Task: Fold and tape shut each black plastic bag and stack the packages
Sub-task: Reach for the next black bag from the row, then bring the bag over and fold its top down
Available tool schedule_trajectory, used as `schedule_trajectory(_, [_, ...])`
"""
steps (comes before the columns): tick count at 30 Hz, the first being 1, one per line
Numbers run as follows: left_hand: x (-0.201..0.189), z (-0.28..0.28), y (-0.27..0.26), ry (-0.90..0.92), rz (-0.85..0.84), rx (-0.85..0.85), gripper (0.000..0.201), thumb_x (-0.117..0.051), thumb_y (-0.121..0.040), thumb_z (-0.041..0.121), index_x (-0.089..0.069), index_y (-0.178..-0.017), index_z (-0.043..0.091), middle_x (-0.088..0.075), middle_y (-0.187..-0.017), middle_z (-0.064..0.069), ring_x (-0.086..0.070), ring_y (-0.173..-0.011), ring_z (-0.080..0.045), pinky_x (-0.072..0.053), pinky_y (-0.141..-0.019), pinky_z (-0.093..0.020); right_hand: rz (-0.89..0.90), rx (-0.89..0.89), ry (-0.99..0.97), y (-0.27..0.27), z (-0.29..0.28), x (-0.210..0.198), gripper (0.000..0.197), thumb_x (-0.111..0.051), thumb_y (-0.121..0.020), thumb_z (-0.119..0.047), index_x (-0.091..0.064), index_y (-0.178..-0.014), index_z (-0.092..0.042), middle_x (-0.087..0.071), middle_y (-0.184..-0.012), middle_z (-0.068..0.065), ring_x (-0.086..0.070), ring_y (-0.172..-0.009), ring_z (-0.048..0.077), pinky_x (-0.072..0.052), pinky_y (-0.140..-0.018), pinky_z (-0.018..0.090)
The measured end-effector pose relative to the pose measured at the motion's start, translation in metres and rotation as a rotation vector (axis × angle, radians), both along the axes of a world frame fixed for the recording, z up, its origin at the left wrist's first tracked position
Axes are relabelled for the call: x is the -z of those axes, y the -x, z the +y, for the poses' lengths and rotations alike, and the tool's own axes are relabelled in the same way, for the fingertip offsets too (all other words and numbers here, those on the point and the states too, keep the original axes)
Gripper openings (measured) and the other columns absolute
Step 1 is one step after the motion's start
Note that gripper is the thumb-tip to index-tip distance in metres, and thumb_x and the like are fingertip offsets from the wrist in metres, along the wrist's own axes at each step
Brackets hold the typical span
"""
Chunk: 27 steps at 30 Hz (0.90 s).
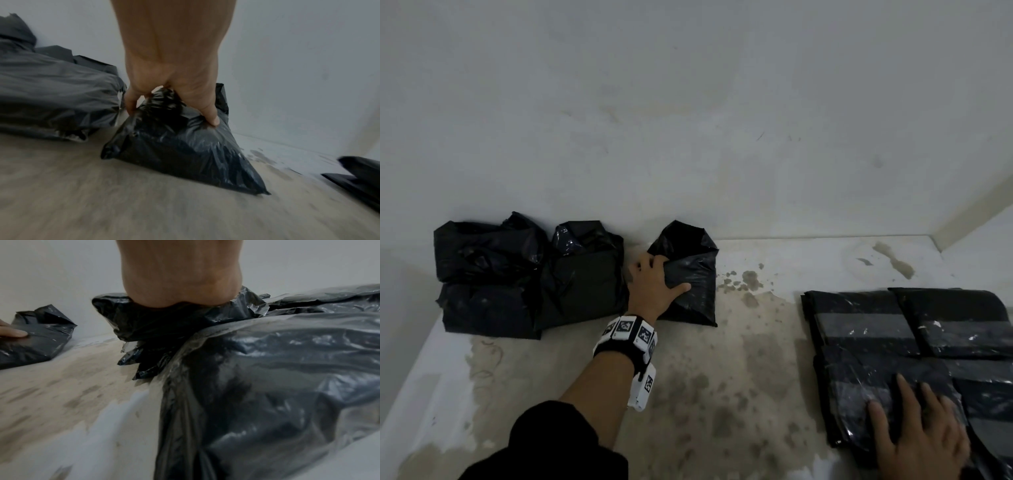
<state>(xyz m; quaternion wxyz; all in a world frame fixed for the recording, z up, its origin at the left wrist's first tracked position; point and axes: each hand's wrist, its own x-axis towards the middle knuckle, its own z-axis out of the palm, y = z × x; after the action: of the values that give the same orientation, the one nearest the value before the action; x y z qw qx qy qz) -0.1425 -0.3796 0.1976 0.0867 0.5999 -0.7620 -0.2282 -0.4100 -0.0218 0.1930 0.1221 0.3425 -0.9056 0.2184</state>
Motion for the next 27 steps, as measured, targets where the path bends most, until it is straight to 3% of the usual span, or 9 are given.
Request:
schedule_trajectory(4, [-0.005,0.049,-0.014,0.059,0.092,0.023,0.069,-0.076,-0.08,0.055,-0.053,-0.127,0.01,-0.041,-0.129,-0.015,-0.035,-0.118,-0.038,-0.047,-0.091,-0.051,-0.115,-0.008,-0.052,0.002,0.008,-0.003,0.078,-0.039,-0.083,-0.064,-0.055,-0.144,-0.019,-0.043,-0.152,0.02,-0.033,-0.144,0.041,-0.017,-0.118,0.059])
schedule_trajectory(7, [-0.014,0.088,-0.029,0.048,0.102,0.018,0.067,-0.076,-0.082,0.054,-0.054,-0.126,0.008,-0.041,-0.126,-0.014,-0.036,-0.117,-0.037,-0.044,-0.094,-0.048,-0.164,-0.026,-0.092,0.006,0.012,-0.001,0.078,-0.035,-0.084,-0.067,-0.05,-0.147,-0.022,-0.039,-0.155,0.02,-0.026,-0.147,0.04,-0.016,-0.118,0.06])
schedule_trajectory(12, [-0.026,0.159,-0.058,-0.173,0.032,-0.012,0.071,-0.073,-0.082,0.059,-0.049,-0.133,0.015,-0.037,-0.132,-0.01,-0.037,-0.12,-0.034,-0.043,-0.097,-0.043,-0.147,-0.052,-0.104,0.009,0.017,0.005,0.075,-0.036,-0.089,-0.064,-0.05,-0.146,-0.017,-0.039,-0.154,0.024,-0.026,-0.146,0.043,-0.017,-0.117,0.064])
schedule_trajectory(19, [0.013,0.236,-0.089,-0.245,-0.013,-0.013,0.07,-0.066,-0.085,0.064,-0.048,-0.135,0.02,-0.034,-0.135,-0.005,-0.034,-0.123,-0.029,-0.046,-0.096,-0.039,-0.193,-0.094,-0.128,0.013,0.018,0.001,0.077,-0.033,-0.09,-0.067,-0.043,-0.15,-0.02,-0.032,-0.158,0.022,-0.02,-0.149,0.04,-0.011,-0.12,0.063])
schedule_trajectory(23, [0.025,0.248,-0.094,-0.17,0.086,-0.016,0.077,-0.058,-0.085,0.072,-0.046,-0.142,0.022,-0.031,-0.148,-0.003,-0.031,-0.134,-0.027,-0.043,-0.106,-0.042,-0.166,-0.117,-0.042,0.009,0.016,-0.008,0.071,-0.045,-0.092,-0.061,-0.045,-0.149,-0.02,-0.029,-0.159,0.02,-0.018,-0.151,0.039,-0.009,-0.121,0.061])
schedule_trajectory(25, [0.028,0.253,-0.095,-0.134,0.099,-0.017,0.076,-0.055,-0.086,0.072,-0.046,-0.144,0.023,-0.03,-0.151,-0.001,-0.031,-0.136,-0.026,-0.042,-0.108,-0.043,-0.097,-0.252,0.067,-0.007,0.006,-0.023,0.061,-0.051,-0.094,-0.054,-0.054,-0.143,-0.017,-0.041,-0.152,0.019,-0.03,-0.146,0.037,-0.017,-0.118,0.056])
schedule_trajectory(27, [0.029,0.256,-0.095,-0.118,0.104,-0.034,0.083,-0.046,-0.082,0.08,-0.047,-0.143,0.024,-0.033,-0.149,-0.001,-0.034,-0.134,-0.027,-0.044,-0.106,-0.045,-0.192,-0.522,0.158,-0.039,-0.017,-0.038,0.046,-0.059,-0.098,-0.041,-0.064,-0.133,-0.013,-0.058,-0.133,0.007,-0.048,-0.132,0.016,-0.036,-0.11,0.047])
